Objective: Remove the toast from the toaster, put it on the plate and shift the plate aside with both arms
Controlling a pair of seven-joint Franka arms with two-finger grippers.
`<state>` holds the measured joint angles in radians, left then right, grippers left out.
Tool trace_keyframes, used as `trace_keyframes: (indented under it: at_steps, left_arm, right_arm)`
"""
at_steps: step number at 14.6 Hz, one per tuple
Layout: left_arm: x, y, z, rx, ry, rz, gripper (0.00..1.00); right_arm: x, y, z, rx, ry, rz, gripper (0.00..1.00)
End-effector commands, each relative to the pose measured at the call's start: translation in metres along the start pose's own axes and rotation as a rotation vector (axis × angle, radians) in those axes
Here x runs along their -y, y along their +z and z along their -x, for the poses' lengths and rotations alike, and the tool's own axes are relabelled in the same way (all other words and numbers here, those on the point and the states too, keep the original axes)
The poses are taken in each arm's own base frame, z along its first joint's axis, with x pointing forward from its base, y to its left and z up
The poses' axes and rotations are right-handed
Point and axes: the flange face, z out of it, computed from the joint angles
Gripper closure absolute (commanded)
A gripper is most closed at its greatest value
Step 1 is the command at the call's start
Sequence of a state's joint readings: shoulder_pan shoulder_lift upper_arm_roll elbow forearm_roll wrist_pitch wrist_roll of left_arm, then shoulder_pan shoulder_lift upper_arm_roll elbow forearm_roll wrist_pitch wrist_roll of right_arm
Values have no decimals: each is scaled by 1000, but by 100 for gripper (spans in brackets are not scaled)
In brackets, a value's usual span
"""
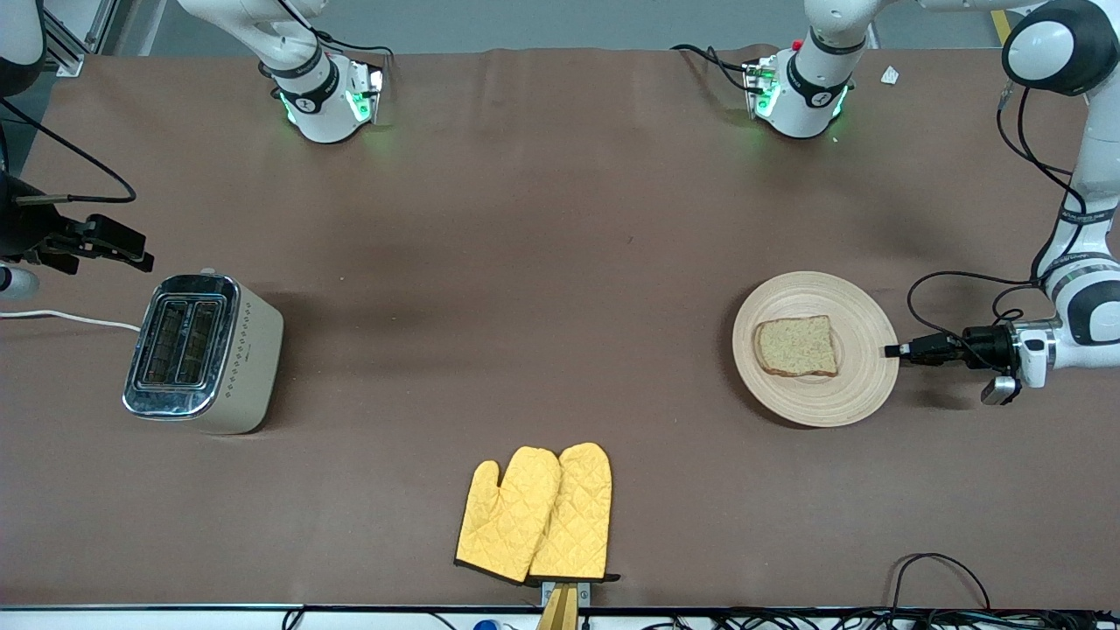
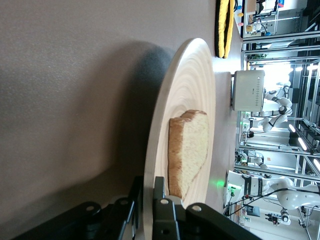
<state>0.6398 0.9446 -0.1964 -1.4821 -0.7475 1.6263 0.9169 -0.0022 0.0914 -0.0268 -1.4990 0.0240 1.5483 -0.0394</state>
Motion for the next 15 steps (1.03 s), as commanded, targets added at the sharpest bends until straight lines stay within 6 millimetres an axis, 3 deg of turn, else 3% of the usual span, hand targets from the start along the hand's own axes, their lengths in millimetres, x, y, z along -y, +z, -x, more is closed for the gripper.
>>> trace_keyframes:
  at_steps: [1,3,5,6,9,11,12,15]
  left_arm:
    - [-5,-19,-2,1,6,0,2]
    - [-19,-53,-14,22,51,-108,0]
    - [-71,-82,-36,85,82,-263,0]
    - [-106,-83,-48,118,83,-319,0]
    - [-246,-68,-81,164,101,-525,0]
    - [-343,-39,-91,176,101,-688,0]
    - [-390,-23,-90,171,100,-766,0]
    - [-492,20,-71,148,79,-893,0]
  right_arm:
    - [3,-4,6,0,11,7,0]
    - [2,-4,6,4,12,7,0]
    - [1,-4,8,9,15,7,0]
    - [1,-3,7,9,17,7,0]
    - [0,-2,7,10,17,6,0]
    - [2,-2,7,10,14,7,0]
    - [4,-2,7,10,11,7,0]
    - [3,-2,7,10,11,7,0]
